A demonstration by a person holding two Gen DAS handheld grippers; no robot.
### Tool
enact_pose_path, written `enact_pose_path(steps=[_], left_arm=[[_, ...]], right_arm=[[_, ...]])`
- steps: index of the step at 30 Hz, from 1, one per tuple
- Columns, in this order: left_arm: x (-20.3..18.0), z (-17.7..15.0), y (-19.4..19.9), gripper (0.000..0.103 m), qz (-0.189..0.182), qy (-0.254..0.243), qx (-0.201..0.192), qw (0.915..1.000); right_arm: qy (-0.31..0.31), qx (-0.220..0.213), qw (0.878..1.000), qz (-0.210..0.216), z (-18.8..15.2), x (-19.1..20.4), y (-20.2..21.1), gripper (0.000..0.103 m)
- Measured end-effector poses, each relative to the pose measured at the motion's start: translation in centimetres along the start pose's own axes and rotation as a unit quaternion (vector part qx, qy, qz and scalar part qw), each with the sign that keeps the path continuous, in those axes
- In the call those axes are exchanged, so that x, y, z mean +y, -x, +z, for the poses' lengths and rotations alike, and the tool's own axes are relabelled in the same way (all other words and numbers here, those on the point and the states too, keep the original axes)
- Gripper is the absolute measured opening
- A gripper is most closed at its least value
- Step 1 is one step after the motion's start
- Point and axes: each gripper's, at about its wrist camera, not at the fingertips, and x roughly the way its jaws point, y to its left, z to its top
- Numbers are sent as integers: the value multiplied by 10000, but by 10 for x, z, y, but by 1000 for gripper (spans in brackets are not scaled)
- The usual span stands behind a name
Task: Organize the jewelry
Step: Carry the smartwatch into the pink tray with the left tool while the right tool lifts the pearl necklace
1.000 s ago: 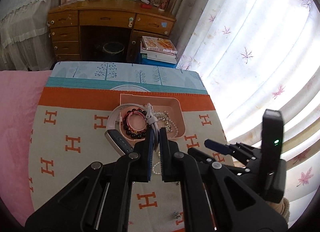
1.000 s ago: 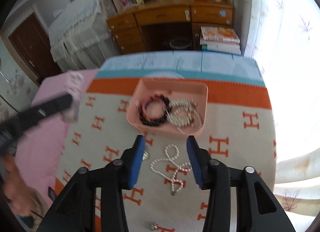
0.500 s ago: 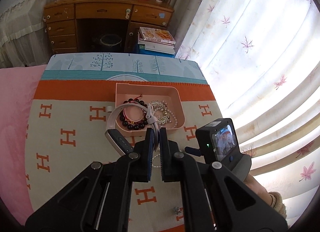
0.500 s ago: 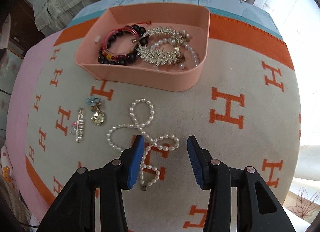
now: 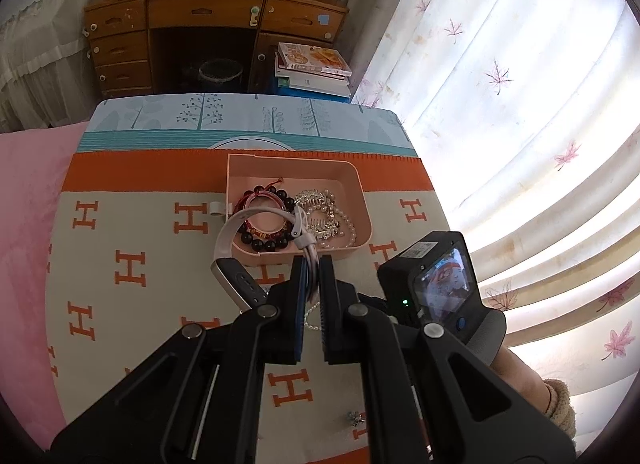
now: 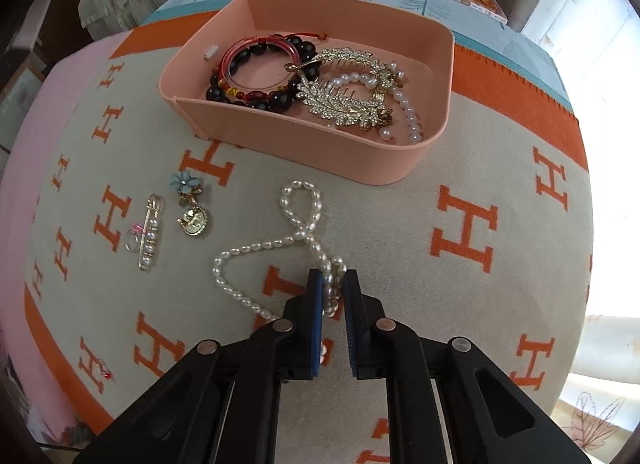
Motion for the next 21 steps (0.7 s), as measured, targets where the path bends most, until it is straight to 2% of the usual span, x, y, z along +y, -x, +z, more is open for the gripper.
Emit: enact_pose_path(steps=[2, 6, 12, 16, 21], left_arm=[[1, 1, 0, 4, 20, -1, 5, 10000], [5, 3, -1, 4, 74, 15, -11, 10000], [4, 11, 0, 4, 96, 9, -82, 9999], [4, 21, 1, 4, 14, 52, -229, 9997], [5, 34, -7, 4, -62, 26, -436, 9990]], right_arm=[[-179, 48, 9995, 254, 2, -4, 8, 5], [-501, -346, 9956, 716, 5, -15, 42, 5], [-819, -1293, 9771, 1480, 19, -21, 121, 5], [-998, -2037, 9594, 1677, 34, -21, 175, 5], [-1225, -2648, 9416, 1683, 51, -29, 217, 5]])
